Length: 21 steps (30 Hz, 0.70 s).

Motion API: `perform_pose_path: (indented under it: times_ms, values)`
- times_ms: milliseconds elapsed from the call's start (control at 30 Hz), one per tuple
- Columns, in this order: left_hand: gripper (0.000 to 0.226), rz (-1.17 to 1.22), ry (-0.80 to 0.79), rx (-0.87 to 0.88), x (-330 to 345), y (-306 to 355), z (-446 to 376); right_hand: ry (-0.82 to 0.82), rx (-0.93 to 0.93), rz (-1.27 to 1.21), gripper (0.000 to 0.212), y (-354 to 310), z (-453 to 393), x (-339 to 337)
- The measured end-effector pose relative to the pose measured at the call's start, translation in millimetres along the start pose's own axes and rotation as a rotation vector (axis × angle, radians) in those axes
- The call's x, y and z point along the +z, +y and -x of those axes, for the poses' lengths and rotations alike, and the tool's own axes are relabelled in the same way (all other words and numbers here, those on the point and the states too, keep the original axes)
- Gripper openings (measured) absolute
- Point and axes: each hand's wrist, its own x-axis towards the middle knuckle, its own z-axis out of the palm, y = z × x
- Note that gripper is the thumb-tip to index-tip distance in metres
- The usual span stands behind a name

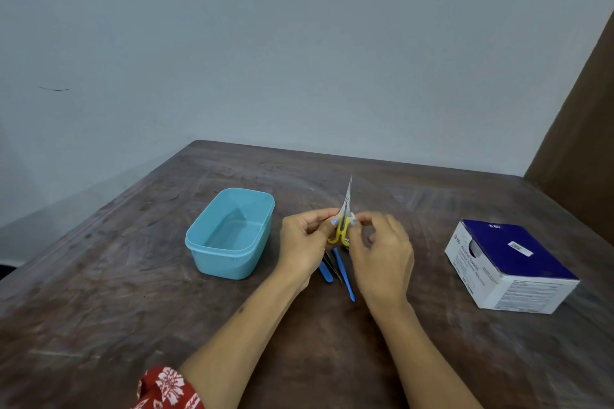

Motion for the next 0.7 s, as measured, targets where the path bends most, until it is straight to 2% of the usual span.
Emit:
perform_pose_path:
  times_ms: [100, 300, 433, 500, 700]
  values:
    - [0.016, -0.009, -0.010, -0.001, 1.4, 0.6, 1.0, 0.023, -0.107, 0.000, 0.010, -1.3, -1.0, 1.3]
    - [0.020, -0.007, 0.023, 0.020, -1.2, -1.4, -1.4, 0.005, 0.079, -0.067, 0.005, 2.9, -0.2, 0.3]
    - [0.017, -0.003, 0.000, 0.028, 0.5, -0.3, -0.3, 0.016, -0.117, -0.058, 0.010, -0.9, -0.3, 0.3]
    - [0.017, 0.014, 0.011, 0.025, 0.0, 0.4, -0.1, 0.006, -0.139, -0.063, 0.009, -0.8, -0.3, 1.5]
    - [0.018, 0.010, 0.046, 0.018, -1.7, -1.3, -2.4, -0.048, 0.063, -0.180, 0.014, 4.2, -0.9, 1.4]
